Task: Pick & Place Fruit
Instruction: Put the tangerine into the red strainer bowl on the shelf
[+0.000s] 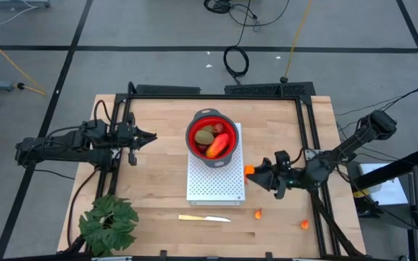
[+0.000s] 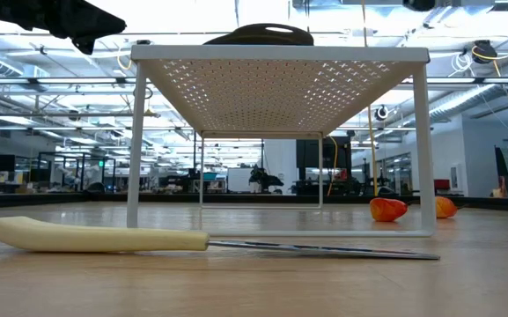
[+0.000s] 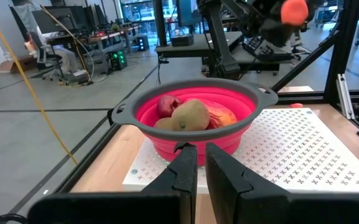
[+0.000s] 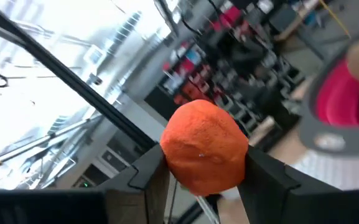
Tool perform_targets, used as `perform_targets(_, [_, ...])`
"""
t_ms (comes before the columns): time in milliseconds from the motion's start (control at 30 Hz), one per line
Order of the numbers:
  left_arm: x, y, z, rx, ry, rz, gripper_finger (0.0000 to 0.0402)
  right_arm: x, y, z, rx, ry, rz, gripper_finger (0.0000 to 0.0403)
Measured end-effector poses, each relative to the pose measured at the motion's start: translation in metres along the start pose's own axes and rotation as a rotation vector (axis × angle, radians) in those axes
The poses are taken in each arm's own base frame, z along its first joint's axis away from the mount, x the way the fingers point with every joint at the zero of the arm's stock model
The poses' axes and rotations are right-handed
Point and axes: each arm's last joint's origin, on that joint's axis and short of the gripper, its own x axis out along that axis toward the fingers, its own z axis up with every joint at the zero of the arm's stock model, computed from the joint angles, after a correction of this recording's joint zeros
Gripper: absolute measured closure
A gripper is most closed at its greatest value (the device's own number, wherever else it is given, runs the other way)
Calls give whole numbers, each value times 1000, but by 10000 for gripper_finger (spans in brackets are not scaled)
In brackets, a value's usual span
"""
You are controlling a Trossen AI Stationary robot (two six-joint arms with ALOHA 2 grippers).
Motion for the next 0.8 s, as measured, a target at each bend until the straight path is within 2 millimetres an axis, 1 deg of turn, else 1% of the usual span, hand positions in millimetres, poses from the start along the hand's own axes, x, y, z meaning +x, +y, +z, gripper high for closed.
perform_targets(167, [0, 0, 0, 0, 0, 0, 371, 1, 3, 7, -35, -55, 38, 247])
perform_targets(433, [0, 0, 0, 0, 0, 0, 371, 2, 2, 6, -71, -53, 32, 249])
perform_targets(567, [0, 0, 0, 0, 0, 0, 371, 2, 1, 5, -206, -39, 16, 245])
perform_targets(800, [0, 0, 0, 0, 0, 0, 371, 2, 1, 5, -525, -41, 9, 244])
